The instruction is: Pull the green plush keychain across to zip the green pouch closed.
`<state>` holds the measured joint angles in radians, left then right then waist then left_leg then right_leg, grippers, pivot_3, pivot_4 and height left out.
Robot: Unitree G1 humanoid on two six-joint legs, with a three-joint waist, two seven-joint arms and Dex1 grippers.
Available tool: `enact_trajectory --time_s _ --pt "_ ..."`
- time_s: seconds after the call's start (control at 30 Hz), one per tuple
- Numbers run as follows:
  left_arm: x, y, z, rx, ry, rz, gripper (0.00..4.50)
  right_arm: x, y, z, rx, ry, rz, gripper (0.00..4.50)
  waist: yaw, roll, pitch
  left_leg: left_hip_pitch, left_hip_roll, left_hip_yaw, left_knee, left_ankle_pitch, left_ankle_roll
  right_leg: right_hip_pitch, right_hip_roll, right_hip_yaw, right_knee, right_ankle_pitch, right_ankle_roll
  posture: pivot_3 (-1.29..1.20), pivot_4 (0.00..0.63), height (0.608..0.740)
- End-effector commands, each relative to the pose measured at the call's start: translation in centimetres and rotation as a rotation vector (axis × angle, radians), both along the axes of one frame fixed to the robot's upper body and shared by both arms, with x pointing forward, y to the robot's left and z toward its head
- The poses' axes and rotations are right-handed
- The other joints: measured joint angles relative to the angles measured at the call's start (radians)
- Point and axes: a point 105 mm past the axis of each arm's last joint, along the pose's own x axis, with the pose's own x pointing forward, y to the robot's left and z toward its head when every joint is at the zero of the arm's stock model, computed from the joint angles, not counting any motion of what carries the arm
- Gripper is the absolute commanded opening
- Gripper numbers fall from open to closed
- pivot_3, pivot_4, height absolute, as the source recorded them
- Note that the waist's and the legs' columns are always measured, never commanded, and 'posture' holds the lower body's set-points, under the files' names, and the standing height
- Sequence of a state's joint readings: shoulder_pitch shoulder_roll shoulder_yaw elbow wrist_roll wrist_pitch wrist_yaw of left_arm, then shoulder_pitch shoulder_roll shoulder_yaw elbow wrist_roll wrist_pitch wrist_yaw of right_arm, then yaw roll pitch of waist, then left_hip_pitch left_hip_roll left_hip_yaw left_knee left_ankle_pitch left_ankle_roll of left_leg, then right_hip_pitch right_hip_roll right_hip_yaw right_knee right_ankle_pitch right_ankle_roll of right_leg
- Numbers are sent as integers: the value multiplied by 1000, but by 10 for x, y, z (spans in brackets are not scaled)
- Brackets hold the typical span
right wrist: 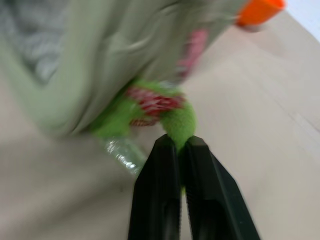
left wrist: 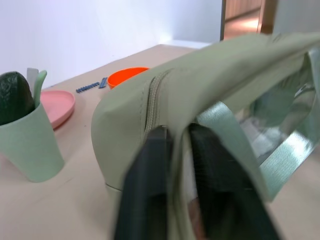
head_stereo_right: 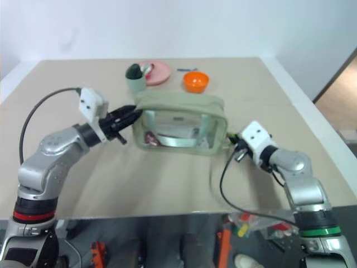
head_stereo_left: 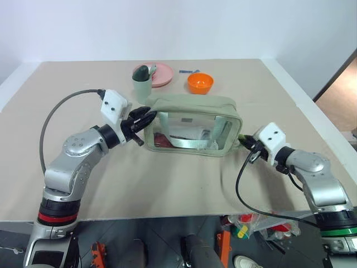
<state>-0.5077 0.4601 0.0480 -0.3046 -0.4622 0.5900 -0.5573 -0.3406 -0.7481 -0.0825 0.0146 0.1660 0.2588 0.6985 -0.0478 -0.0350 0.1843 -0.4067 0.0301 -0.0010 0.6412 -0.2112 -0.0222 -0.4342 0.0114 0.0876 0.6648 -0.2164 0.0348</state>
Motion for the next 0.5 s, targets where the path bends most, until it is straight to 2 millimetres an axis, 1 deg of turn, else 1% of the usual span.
enact_trajectory --time_s 0.03,0.07,0.1,0.2,0.23,0.27,0.3,0.33,0.37,0.43,0.47,0.5 --pt "-5 10 13 -7 -28 -12 1927 -14 -3 49 153 -105 88 1249 0 0 0 0 0 0 0 0 0 0 0 0 0 0 0 0 150 740" --pt "-5 10 14 -9 -23 -23 2589 -19 -3 54 181 -110 113 1558 0 0 0 0 0 0 0 0 0 0 0 0 0 0 0 0 150 740" --pt "-6 11 15 -5 -20 -36 2911 -23 -3 59 209 -114 132 1827 0 0 0 0 0 0 0 0 0 0 0 0 0 0 0 0 150 740" --pt "-9 14 18 -21 -2 -77 3993 -31 -4 70 277 -122 157 2945 0 0 0 1 0 -2 0 0 0 1 1 -2 0 0 0 0 150 740" --pt "-11 16 21 -35 4 -91 4228 -34 -3 74 301 -121 162 3173 0 0 0 1 0 -2 0 0 0 1 1 -2 0 0 0 0 150 740" --pt "-13 19 23 -48 10 -102 4500 -36 -3 77 320 -122 165 3583 0 0 0 1 0 -2 0 0 0 1 1 -2 0 0 0 0 150 740" --pt "-15 24 25 -64 22 -111 4500 -39 -3 81 343 -120 166 4003 0 0 0 0 0 -2 0 0 0 1 1 -2 0 0 0 0 150 740" --pt "-17 28 26 -75 31 -116 4500 -41 -3 83 362 -118 169 4265 -1 0 0 0 0 -2 0 0 0 1 1 -2 0 0 0 0 150 740" --pt "-21 34 25 -80 50 -119 4500 -45 -3 86 389 -111 173 4410 -1 0 0 1 0 -2 0 0 0 1 1 -2 0 0 0 0 150 740" --pt "-27 44 21 -73 81 -115 4500 -53 0 87 426 -85 183 4410 -1 0 0 0 1 -2 0 0 0 1 1 -2 0 0 0 0 150 740" --pt "-28 49 18 -57 84 -93 4500 -57 2 85 426 -75 184 4410 -2 0 0 1 1 -2 -1 0 0 1 1 -2 0 -1 -1 0 150 740" --pt "-28 53 10 -23 90 -51 4500 -62 5 78 413 -51 188 4410 0 0 0 1 1 -2 -1 0 0 1 1 -2 0 -1 -1 0 150 740"
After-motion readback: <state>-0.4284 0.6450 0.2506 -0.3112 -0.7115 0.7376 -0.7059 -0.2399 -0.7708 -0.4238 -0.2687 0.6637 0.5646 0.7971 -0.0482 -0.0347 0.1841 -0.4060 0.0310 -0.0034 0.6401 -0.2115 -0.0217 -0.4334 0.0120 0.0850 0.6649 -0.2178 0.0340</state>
